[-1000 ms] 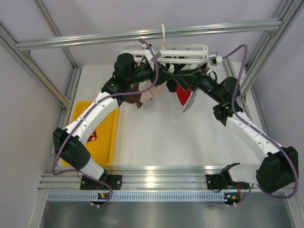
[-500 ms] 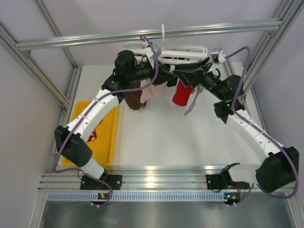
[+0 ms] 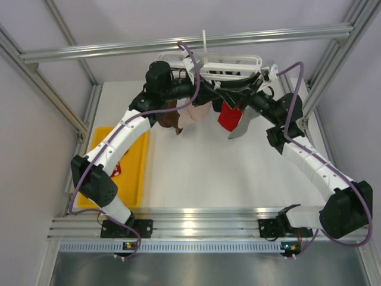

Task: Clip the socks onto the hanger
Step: Open the clamp at the hanger.

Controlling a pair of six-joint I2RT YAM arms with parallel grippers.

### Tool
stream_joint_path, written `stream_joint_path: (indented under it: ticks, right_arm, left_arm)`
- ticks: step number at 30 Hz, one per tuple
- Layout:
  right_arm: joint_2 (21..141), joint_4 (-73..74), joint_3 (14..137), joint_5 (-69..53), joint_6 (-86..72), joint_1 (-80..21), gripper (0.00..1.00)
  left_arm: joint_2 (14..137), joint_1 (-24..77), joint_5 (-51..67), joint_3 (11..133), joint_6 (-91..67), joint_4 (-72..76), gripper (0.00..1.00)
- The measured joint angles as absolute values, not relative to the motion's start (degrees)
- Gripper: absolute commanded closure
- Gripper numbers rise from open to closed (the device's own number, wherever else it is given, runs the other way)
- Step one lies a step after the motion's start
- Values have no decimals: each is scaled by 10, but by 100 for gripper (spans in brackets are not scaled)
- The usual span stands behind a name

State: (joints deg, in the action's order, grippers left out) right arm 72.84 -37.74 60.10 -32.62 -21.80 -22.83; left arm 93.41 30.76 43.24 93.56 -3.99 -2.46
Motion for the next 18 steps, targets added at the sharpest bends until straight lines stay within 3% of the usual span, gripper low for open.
stream_joint_path:
  ticks: [8,11,12,14,17,18]
  right_arm:
    - [738,-377,601,-331,-206,-232,69]
    - [738,-377,601,-331,-206,-233,81]
    - [738,-377,601,-331,-205,-233,91]
    - [738,-377,601,-329,-204,-234,100]
    - [738,-377,601,-325,-205,-234,100]
    - [738,-377,601,-325,-205,-234,100]
  left_arm:
    - [943,307,441,947,-44,-32,100]
    - [943,307,441,948,-44,-33,100]
    - [943,307,441,948,-44,-33,100]
    - [943,308,442,948,-44,-35,96]
    - [943,308,443,948,-44,-36,89]
    - [943,308,443,948,-44,-36,82]
